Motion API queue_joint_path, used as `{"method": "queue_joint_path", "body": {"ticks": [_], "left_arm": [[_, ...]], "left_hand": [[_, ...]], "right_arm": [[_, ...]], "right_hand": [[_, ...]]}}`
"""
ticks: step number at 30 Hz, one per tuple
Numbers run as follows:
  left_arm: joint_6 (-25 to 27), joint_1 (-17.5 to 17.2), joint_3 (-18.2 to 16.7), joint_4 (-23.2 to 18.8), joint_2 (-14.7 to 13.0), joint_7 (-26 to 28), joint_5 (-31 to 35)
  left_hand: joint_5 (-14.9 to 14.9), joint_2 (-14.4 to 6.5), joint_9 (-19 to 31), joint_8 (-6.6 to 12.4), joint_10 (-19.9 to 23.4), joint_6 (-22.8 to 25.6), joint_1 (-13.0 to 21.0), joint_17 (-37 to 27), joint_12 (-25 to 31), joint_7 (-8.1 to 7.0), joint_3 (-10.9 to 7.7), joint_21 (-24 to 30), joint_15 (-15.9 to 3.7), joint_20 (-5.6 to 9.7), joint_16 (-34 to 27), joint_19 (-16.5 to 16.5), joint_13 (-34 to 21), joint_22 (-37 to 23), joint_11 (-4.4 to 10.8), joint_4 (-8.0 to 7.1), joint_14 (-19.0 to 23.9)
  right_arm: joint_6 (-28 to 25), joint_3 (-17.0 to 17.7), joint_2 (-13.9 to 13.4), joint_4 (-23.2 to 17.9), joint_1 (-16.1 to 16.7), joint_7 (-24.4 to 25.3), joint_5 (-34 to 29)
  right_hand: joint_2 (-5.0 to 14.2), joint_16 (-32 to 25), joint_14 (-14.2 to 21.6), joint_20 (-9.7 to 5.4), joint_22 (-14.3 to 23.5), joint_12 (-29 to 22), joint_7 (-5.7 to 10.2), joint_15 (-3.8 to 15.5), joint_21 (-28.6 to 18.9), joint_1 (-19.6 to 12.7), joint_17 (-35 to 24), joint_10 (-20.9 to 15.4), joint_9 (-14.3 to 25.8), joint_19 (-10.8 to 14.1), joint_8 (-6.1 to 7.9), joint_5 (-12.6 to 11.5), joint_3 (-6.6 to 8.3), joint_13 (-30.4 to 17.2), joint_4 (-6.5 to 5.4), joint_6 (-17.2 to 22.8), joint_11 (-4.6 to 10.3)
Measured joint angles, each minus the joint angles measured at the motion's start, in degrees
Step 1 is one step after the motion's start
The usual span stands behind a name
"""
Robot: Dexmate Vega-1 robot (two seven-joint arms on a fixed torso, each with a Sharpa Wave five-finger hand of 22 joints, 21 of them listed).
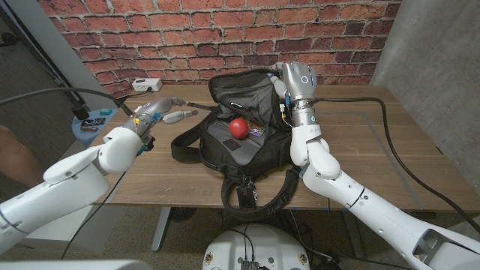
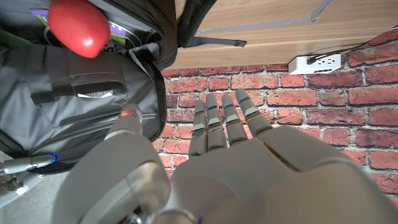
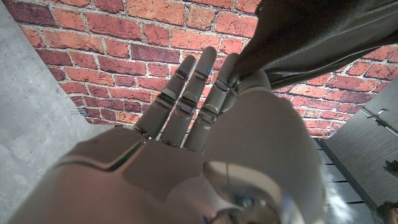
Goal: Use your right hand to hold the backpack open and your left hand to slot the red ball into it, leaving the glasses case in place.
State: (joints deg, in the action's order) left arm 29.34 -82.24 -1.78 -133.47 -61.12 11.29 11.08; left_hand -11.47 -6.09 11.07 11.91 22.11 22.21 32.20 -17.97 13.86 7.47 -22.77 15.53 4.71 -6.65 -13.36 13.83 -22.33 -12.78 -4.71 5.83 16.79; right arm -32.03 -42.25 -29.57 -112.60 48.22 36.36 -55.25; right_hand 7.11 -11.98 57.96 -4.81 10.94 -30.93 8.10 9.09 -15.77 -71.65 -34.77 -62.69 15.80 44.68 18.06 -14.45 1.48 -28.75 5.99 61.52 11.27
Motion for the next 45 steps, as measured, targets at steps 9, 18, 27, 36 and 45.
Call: {"method": "queue_joint_path", "body": {"ticks": [9,18,27,36,45], "left_arm": [[-4.31,0.2,-0.28,2.89,4.21,2.7,-1.26],[-6.83,1.61,0.23,5.11,6.23,3.55,-2.45],[-8.05,3.03,0.88,6.76,6.86,3.57,-3.7],[-9.16,3.34,0.89,7.33,7.04,3.74,-5.14],[-10.37,4.57,0.73,9.99,7.28,3.86,-6.46]], "left_hand": [[-0.45,-1.07,0.0,0.0,0.41,0.84,-1.08,-0.27,0.0,0.22,-0.04,0.09,-0.32,-0.21,-0.22,0.2,0.0,0.0,-0.41,-0.74,0.32],[-0.45,-1.52,0.0,0.0,0.41,1.23,-1.53,-0.26,0.0,0.0,-0.22,0.45,-0.3,-0.21,-0.44,0.2,0.0,0.0,-0.41,-1.04,0.93],[-0.89,-1.97,-0.01,0.0,0.41,1.21,-1.97,-0.26,0.0,0.02,-0.22,0.45,-0.3,-0.21,-0.44,0.2,0.0,0.0,-0.41,-1.04,0.93],[-0.89,-2.27,-0.01,0.0,0.19,0.8,-2.28,-0.25,0.0,-0.01,-0.21,0.45,-0.09,-0.21,-0.44,0.2,0.0,-0.01,-0.63,-1.52,0.71],[-0.89,-2.5,-0.01,0.0,0.19,0.8,-2.5,-0.25,0.0,-0.01,-0.21,0.45,-0.09,-0.21,-0.44,0.19,0.0,0.0,-0.63,-1.52,0.71]], "right_arm": [[-0.01,-0.01,-0.21,-1.02,1.04,-1.01,-0.58],[-0.9,0.51,-0.98,-4.07,2.0,-5.92,-0.43],[-2.49,1.25,-1.55,-7.68,2.39,-13.16,1.24],[-3.45,1.8,-2.16,-11.84,2.1,-16.14,2.0],[-8.39,1.89,-3.22,-15.14,0.91,-30.83,5.29]], "right_hand": [[-0.01,0.0,0.0,0.0,0.0,0.0,0.0,0.0,0.0,-0.01,-0.15,-0.16,0.03,0.0,-0.21,0.06,0.0,0.36,0.0,0.0,0.15],[0.06,0.18,0.0,0.0,0.0,0.02,0.0,0.0,0.0,0.03,0.0,-0.26,0.05,0.0,-0.21,0.1,-0.23,-0.05,-0.23,0.0,0.24],[0.49,0.55,0.0,0.0,0.0,0.02,-0.02,0.0,0.0,0.46,0.51,-0.24,0.55,0.0,-0.23,0.11,-0.23,-0.02,-0.23,-0.02,0.22],[1.32,0.99,-0.72,-0.09,-0.29,0.86,0.21,-0.1,0.0,0.42,1.06,0.93,1.17,-0.75,-0.26,0.74,-0.45,-0.03,-0.49,-1.51,-0.54],[2.16,1.21,-2.16,0.2,-0.29,1.71,-0.33,-0.71,0.31,1.27,1.6,2.77,1.45,-1.05,-0.59,1.18,-0.12,0.62,-1.3,-2.81,-0.72]]}}
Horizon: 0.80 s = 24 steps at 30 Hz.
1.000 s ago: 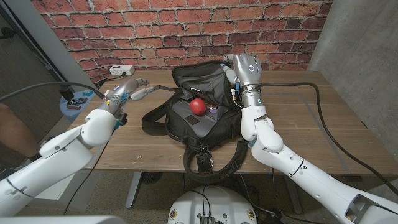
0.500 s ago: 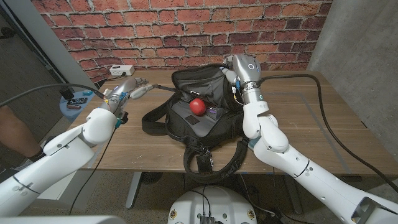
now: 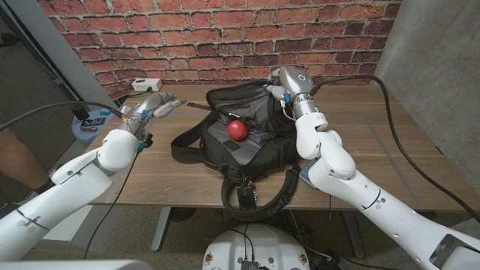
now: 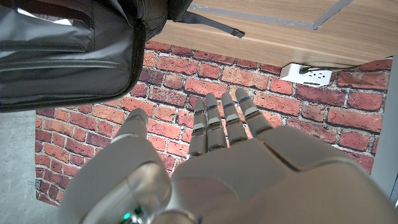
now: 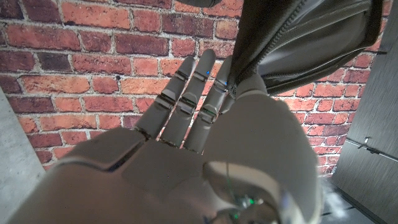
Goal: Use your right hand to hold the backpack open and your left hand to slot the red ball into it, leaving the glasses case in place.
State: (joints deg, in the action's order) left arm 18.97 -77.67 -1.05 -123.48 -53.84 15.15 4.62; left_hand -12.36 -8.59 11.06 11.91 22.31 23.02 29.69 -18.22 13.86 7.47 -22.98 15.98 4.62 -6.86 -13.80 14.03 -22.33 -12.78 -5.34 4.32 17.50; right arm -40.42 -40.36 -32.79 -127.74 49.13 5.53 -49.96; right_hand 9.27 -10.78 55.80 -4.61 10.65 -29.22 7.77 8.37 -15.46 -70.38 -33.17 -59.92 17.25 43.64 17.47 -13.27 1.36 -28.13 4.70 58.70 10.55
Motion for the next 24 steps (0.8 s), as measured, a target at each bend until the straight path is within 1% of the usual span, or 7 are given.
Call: {"method": "queue_joint_path", "body": {"ticks": [5,10,13,19,20,23,24], "left_arm": [[-0.94,0.46,-0.01,0.96,0.08,0.1,-0.74],[-2.93,0.83,-0.02,2.38,0.62,0.6,-1.67],[-3.99,0.97,-0.02,3.1,0.85,0.99,-2.11],[-5.13,1.19,0.27,4.19,1.19,1.45,-2.78],[-5.19,1.19,0.27,4.19,1.19,1.48,-2.86],[-5.33,1.19,0.27,4.19,1.19,1.61,-3.12],[-5.37,1.33,0.56,4.6,1.23,1.69,-3.22]], "left_hand": [[0.0,-0.23,0.0,0.0,0.0,0.0,-0.23,0.15,0.0,0.0,-0.16,0.0,0.0,0.0,0.0,0.0,0.28,0.0,0.0,-0.16,0.0],[0.0,-0.23,0.0,0.0,0.0,0.0,-0.23,0.15,0.0,0.0,-0.16,0.0,0.0,0.0,0.24,0.0,0.29,0.0,0.0,-0.16,0.0],[-0.44,-0.08,0.0,0.0,0.0,0.0,-0.4,0.14,0.0,0.0,-0.16,0.0,0.0,0.0,0.27,0.0,0.29,0.0,0.0,-0.15,0.0],[-0.44,-0.22,0.0,0.0,-0.22,0.0,-0.83,0.14,0.0,0.0,-0.4,0.0,0.0,0.0,0.27,0.0,0.28,0.0,0.22,-0.39,0.0],[-0.44,-0.22,0.0,0.0,-0.22,0.0,-0.83,0.14,0.0,0.0,-0.4,0.0,0.0,0.0,0.27,0.0,0.28,0.0,0.22,-0.39,0.0],[-0.44,-0.45,0.0,0.0,-0.22,0.0,-1.06,0.14,0.0,0.0,-0.4,0.0,0.0,0.0,0.27,0.0,0.28,0.0,0.22,-0.39,0.0],[-0.44,-0.45,0.0,0.0,-0.22,0.0,-1.05,0.14,0.0,0.0,-0.4,0.0,0.0,0.0,0.27,0.0,0.28,0.0,0.22,-0.39,0.0]], "right_arm": [[-1.26,0.0,-0.49,-1.11,-0.56,-2.94,1.1],[-2.2,0.05,-1.26,-2.21,-1.07,-5.54,2.72],[-2.48,0.32,-1.9,-2.8,-1.44,-6.94,4.07],[-3.65,0.75,-3.73,-4.3,-2.91,-11.4,7.72],[-3.65,0.77,-3.89,-4.42,-3.04,-11.4,7.72],[-3.65,0.8,-4.98,-5.21,-3.93,-11.4,7.72],[-4.84,0.81,-5.35,-5.43,-4.22,-14.27,10.2]], "right_hand": [[0.2,0.0,-0.53,-0.2,0.0,0.47,-0.1,-0.3,0.21,0.22,0.27,0.62,0.04,-0.19,-0.33,0.25,0.0,0.0,0.0,-0.72,-0.4],[0.3,0.4,-2.43,0.0,0.01,1.34,-0.53,-0.91,0.44,1.19,0.65,2.21,0.04,-0.41,-0.77,0.25,0.24,0.48,-0.23,-1.95,-0.33],[0.46,0.62,-3.88,0.21,0.01,2.28,-0.82,-1.14,0.51,1.41,1.0,3.93,0.03,-0.61,-1.56,0.53,0.32,0.75,-0.3,-3.1,-0.82],[-0.06,0.62,-7.36,0.39,-0.21,4.45,-1.8,-2.3,1.11,2.56,1.82,7.71,-0.16,-1.85,-3.52,0.69,-0.09,1.59,-0.71,-7.31,-1.97],[-0.36,0.62,-7.9,0.2,-0.27,4.66,-2.06,-2.37,1.15,2.88,1.86,8.09,-0.23,-2.04,-3.73,0.69,-0.16,1.78,-0.78,-7.58,-2.35],[-0.57,0.84,-9.04,0.61,-0.27,5.3,-2.4,-2.7,1.74,3.09,2.12,9.21,-0.24,-2.88,-4.16,1.02,-0.11,2.03,-1.16,-8.72,-2.85],[-0.88,0.84,-9.53,0.61,-0.27,5.62,-2.55,-2.8,1.77,3.41,2.12,9.75,-0.24,-3.07,-4.16,1.14,-0.29,2.1,-1.37,-8.92,-2.95]]}}
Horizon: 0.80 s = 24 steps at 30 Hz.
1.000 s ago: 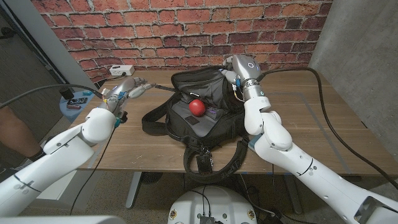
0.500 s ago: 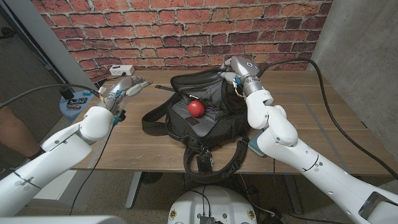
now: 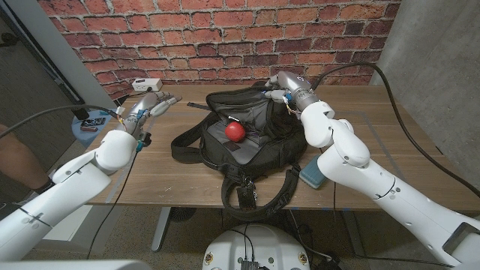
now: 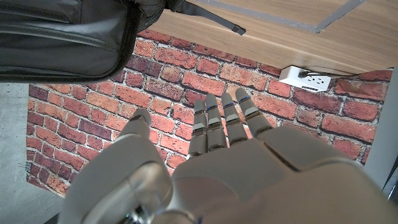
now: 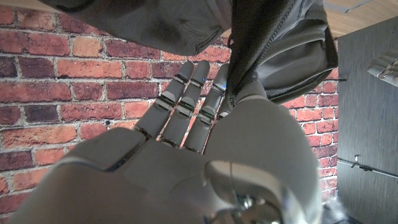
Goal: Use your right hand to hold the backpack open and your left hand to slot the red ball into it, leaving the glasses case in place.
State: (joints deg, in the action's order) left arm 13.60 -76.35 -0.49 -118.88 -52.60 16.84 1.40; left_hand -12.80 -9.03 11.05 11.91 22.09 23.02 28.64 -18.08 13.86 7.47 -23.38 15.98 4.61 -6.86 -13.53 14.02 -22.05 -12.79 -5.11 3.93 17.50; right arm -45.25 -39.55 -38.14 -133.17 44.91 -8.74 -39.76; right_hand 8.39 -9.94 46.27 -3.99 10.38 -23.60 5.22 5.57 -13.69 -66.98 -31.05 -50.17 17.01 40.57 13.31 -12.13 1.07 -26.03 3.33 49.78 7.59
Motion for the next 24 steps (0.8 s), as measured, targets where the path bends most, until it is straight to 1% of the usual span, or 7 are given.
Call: {"method": "queue_joint_path", "body": {"ticks": [4,5,7,12,15,19,24], "left_arm": [[-0.05,0.06,0.13,0.13,0.02,0.16,-0.39],[-0.06,0.24,0.36,0.29,0.04,0.17,-0.47],[-0.06,0.38,0.52,0.39,0.04,0.17,-0.76],[-0.03,0.69,0.92,0.55,0.03,0.17,-1.43],[0.1,0.75,0.98,0.56,0.02,0.18,-1.8],[0.34,0.9,1.08,0.66,0.0,0.24,-2.58],[0.64,0.99,1.08,0.8,-0.02,0.25,-3.49]], "left_hand": [[0.0,0.0,0.0,-0.27,0.0,-0.22,0.0,0.05,0.0,0.22,0.0,0.0,0.0,0.0,0.0,0.0,0.0,0.0,0.0,0.0,0.0],[0.0,0.0,0.0,-0.27,0.0,-0.21,0.0,0.19,0.0,0.21,0.0,0.0,0.0,0.0,0.0,0.0,0.0,0.0,0.0,0.0,0.0],[0.0,0.0,0.0,-0.27,0.0,-0.21,0.0,0.27,0.0,0.21,-0.24,0.0,0.0,0.0,0.08,0.0,-0.01,0.0,0.0,-0.24,0.0],[0.0,-0.23,0.0,-0.27,-0.31,-0.21,-0.23,0.27,0.0,0.21,-0.42,0.0,0.0,0.22,0.44,-0.22,-0.01,0.29,-0.32,-0.06,0.0],[0.0,-0.23,0.0,-0.27,-0.32,-0.21,-0.23,0.27,0.0,0.21,-0.42,0.0,0.34,0.22,0.44,-0.22,-0.01,0.29,-0.32,-0.06,-0.34],[0.0,-0.24,0.0,-0.5,-0.63,-0.53,-0.23,0.27,0.0,-0.1,-0.41,0.0,0.31,0.21,0.44,-0.22,-0.01,0.29,0.0,-0.06,-0.32],[0.0,0.01,0.0,-0.5,-0.93,-0.53,-0.47,0.38,-0.06,-0.1,-0.41,0.0,0.53,0.21,0.44,-0.22,-0.02,0.28,-0.31,-0.06,-0.72]], "right_arm": [[-0.46,0.1,-1.27,-0.79,-1.07,-1.0,1.11],[-1.05,0.13,-1.54,-0.96,-1.29,-2.68,3.12],[-1.41,0.19,-2.34,-1.34,-1.99,-3.82,4.59],[-2.34,0.55,-4.37,-2.16,-4.07,-6.88,9.26],[-2.47,0.91,-5.21,-2.42,-4.81,-7.61,10.67],[-2.66,1.96,-6.99,-2.89,-6.12,-9.73,16.62],[-2.49,3.38,-9.05,-3.26,-7.32,-11.07,22.86]], "right_hand": [[-0.06,0.0,-1.25,0.13,0.0,1.2,-0.4,-0.6,0.39,0.65,0.26,2.14,0.0,-0.75,-0.61,0.0,-0.18,0.29,-0.18,-0.78,-1.15],[0.1,0.0,-1.77,0.31,0.0,1.25,-0.52,-0.67,0.39,0.82,0.26,2.44,0.0,-0.93,-0.61,0.0,-0.27,0.29,-0.27,-0.9,-1.44],[-0.05,0.0,-2.36,0.17,0.0,1.57,-0.74,-0.91,0.69,1.26,0.48,2.85,0.0,-1.21,-0.82,0.0,-0.37,0.29,-0.37,-1.12,-1.85],[0.15,-0.24,-3.99,0.5,0.0,2.2,-0.81,-1.17,0.88,1.92,0.36,3.96,-0.25,-1.97,-1.04,0.0,-0.52,0.29,-0.51,-1.82,-2.36],[-0.03,-0.45,-4.64,0.43,0.0,2.42,-0.91,-1.3,1.23,2.09,0.1,4.39,-0.28,-2.48,-1.04,0.0,-0.52,0.29,-0.51,-2.33,-2.78],[-0.31,-0.45,-5.53,0.52,0.01,2.88,-1.28,-1.53,1.38,2.37,0.1,5.42,-0.28,-3.2,-1.27,0.0,-0.52,0.29,-0.51,-2.91,-3.2],[-0.31,-0.68,-6.43,0.5,0.01,3.28,-1.63,-1.7,1.72,2.36,0.1,6.12,-0.28,-3.99,-1.28,0.0,-0.52,0.19,-0.5,-3.25,-3.89]]}}
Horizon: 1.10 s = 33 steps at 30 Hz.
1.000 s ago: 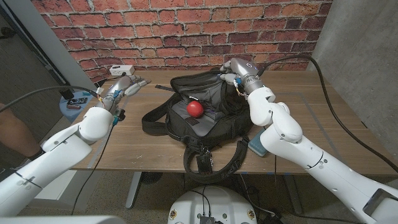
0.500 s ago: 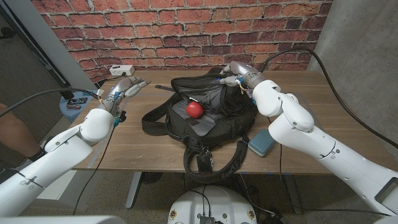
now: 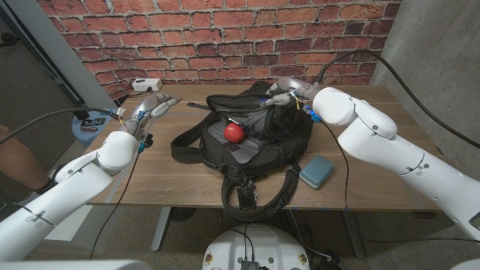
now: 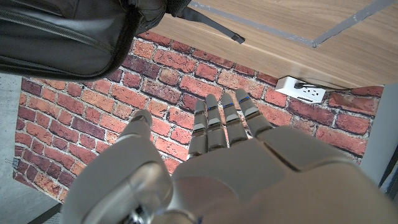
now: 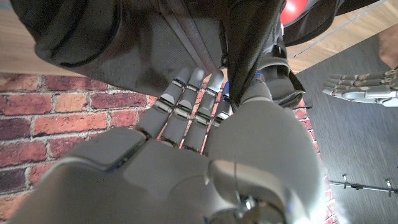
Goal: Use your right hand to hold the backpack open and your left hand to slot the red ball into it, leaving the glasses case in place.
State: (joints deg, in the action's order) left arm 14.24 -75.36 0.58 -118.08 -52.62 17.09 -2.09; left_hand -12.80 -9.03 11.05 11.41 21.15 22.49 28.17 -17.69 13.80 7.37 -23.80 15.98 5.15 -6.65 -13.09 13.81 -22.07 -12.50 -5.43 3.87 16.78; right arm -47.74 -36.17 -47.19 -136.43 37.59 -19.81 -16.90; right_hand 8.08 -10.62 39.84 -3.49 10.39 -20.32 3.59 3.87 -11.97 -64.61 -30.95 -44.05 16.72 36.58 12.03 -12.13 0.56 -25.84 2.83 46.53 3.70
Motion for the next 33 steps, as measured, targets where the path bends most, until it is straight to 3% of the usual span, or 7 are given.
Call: {"method": "queue_joint_path", "body": {"ticks": [13,25,26,28,29,33], "left_arm": [[0.5,0.29,-0.12,0.32,-0.46,-0.03,-1.92],[-0.5,0.68,-0.12,1.42,-0.55,-0.43,-4.09],[-0.75,0.76,-0.21,2.18,-0.48,-0.48,-4.34],[-1.31,0.76,-0.21,2.18,-0.48,-0.55,-4.82],[-1.66,0.83,-0.34,2.98,-0.41,-0.57,-5.04],[-2.77,0.97,-0.39,4.15,-0.13,-0.61,-5.68]], "left_hand": [[-0.34,-0.18,0.0,0.0,0.01,0.0,-0.3,0.15,-0.32,0.0,-0.48,0.0,-0.13,0.31,0.44,-0.32,-0.01,-0.01,0.0,0.0,-0.13],[-0.56,0.22,0.0,-0.4,-3.08,-2.05,-0.81,0.57,-1.31,-0.35,-0.96,0.0,0.54,0.3,1.28,-1.34,0.28,-0.01,-0.4,0.49,-2.03],[-0.56,0.22,0.0,-0.61,-3.17,-2.2,-0.81,0.67,-1.31,-0.27,-1.03,0.0,0.68,0.3,1.29,-1.34,0.28,-0.01,-0.31,0.56,-2.18],[-0.56,0.22,0.0,-0.67,-3.2,-2.26,-0.81,0.68,-1.31,-0.22,-1.03,-0.27,0.68,0.3,1.29,-1.34,0.29,-0.01,-0.34,0.56,-2.17],[-0.56,0.22,0.0,-0.67,-3.38,-2.37,-0.81,0.68,-1.31,-0.32,-1.03,-0.31,0.68,0.3,1.29,-1.34,0.28,-0.01,-0.52,0.56,-2.17],[-0.56,0.22,0.0,-0.67,-3.79,-2.47,-0.81,0.68,-1.52,-0.41,-1.09,-0.32,0.47,0.3,1.28,-1.34,0.28,-0.01,-0.31,0.5,-2.38]], "right_arm": [[2.32,4.11,-4.86,0.4,-1.99,-1.63,17.52],[4.58,6.59,-7.86,1.69,-2.14,-1.09,27.2],[5.95,6.83,-8.09,1.97,-2.06,-1.06,30.44],[5.95,7.31,-8.65,2.59,-1.85,-1.06,30.44],[7.41,7.43,-8.78,2.72,-1.78,-1.03,33.76],[9.54,8.42,-9.57,3.97,-1.01,-0.92,37.23]], "right_hand": [[0.0,-0.43,-1.97,0.2,0.0,1.3,-1.46,-0.32,0.5,0.0,0.0,1.96,-0.31,-1.44,-0.49,-0.44,-0.25,-0.38,0.25,-2.28,-1.35],[-0.54,-0.43,-5.54,0.72,0.01,3.19,-2.77,-0.62,0.77,1.0,0.16,5.12,-0.57,-3.99,-1.05,-0.44,-0.25,-0.69,0.25,-5.83,-2.86],[-0.52,-0.43,-5.69,0.72,0.01,3.19,-2.77,-0.73,0.77,0.98,0.16,5.33,-0.59,-3.99,-1.05,-0.44,-0.25,-0.69,0.25,-5.83,-3.07],[-0.52,-0.43,-6.15,0.73,0.01,3.19,-2.77,-0.63,0.77,0.98,0.16,5.83,-0.64,-4.45,-1.05,-0.44,-0.48,-0.69,0.01,-5.83,-2.96],[-0.52,-0.43,-6.16,0.72,0.01,3.19,-2.99,-0.63,0.77,0.98,0.31,5.83,-0.64,-4.6,-1.05,-0.44,-0.49,-0.69,0.01,-6.05,-2.96],[-0.27,-0.43,-6.16,0.72,0.01,3.81,-3.06,-0.63,0.77,1.23,0.42,6.04,-0.66,-4.6,-1.05,-0.44,-0.48,-0.69,0.01,-6.13,-3.18]]}}
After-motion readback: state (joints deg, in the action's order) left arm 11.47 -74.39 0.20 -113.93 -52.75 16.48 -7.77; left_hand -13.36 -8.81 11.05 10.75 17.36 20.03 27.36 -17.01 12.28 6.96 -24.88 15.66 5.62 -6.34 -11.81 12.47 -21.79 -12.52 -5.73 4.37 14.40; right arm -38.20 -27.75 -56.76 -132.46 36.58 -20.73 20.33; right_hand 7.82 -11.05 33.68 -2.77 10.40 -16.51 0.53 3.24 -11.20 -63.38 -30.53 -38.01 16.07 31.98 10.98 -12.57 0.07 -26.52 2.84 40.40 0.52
